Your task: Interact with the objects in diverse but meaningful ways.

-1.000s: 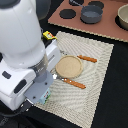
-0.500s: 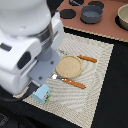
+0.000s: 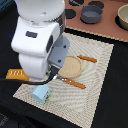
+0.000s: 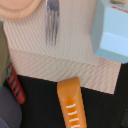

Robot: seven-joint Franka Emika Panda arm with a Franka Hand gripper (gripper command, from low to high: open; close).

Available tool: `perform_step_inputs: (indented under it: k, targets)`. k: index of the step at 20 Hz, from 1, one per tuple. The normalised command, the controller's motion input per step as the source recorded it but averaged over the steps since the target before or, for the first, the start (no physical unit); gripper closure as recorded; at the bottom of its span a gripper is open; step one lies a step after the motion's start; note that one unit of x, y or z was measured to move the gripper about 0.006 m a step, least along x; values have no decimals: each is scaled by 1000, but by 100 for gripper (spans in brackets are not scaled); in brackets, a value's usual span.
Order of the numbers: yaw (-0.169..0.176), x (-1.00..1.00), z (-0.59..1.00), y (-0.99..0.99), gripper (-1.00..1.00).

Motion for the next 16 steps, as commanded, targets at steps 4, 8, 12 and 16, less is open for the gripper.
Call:
perform_step_inputs:
  k: [4,8,12,16]
  targets:
    - [22,-381,-109,303,-100]
    - [-14,-647,-151,251,-100]
    - [-5,-799,-218,261,-100]
    - [-10,-972,-423,73,-100]
